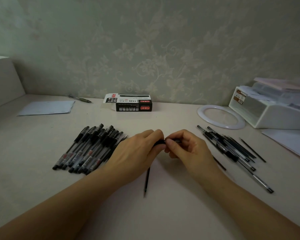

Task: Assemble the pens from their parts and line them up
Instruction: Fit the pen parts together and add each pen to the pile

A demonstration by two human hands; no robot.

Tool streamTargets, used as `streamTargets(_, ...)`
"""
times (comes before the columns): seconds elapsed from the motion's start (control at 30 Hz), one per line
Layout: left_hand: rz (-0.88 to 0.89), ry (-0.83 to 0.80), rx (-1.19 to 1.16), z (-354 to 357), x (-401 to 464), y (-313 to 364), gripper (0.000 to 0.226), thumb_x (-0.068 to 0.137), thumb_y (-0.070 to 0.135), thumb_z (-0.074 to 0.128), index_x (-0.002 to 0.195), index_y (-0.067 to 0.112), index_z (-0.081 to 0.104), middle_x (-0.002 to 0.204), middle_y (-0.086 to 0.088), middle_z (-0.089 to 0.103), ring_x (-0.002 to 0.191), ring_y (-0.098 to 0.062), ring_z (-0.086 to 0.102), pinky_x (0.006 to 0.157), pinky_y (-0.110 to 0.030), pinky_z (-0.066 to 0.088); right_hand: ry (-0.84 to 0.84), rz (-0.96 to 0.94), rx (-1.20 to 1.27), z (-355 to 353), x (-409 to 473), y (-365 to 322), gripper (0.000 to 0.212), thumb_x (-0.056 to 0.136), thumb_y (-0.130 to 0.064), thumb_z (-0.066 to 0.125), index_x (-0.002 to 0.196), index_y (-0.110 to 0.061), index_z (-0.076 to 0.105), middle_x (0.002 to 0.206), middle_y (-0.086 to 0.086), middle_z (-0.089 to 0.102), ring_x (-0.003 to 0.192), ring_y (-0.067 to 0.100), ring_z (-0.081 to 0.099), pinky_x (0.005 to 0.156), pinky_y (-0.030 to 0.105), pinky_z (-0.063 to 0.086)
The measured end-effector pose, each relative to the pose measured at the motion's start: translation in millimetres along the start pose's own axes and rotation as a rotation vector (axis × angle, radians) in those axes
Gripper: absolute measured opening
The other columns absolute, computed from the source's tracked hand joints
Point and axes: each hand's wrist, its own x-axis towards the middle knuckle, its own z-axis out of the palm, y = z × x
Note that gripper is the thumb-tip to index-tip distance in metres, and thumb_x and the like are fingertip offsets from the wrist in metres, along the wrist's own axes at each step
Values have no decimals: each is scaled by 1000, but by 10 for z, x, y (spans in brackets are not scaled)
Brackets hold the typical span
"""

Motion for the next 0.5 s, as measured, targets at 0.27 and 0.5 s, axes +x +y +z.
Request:
streamTargets(0.27,10,15,159,-47,-14,-4,18,98,42,37,89,28,42,53,12,34,46,-11,36,41,-23,19,-48,19,95,7,33,-9,4,92,-8,63,92,-8,67,72,4,70,68,12,64,67,19,53)
streamTargets(0.5,-54,64,192,-28,-12,-54,38,92,65,23,75,32,30,46,7,33,40,-12,35,39,-24,17,11,2,115,6,18,-17,3,91,-13,66,90,-11,67,74,4,71,70,11,64,70,19,53)
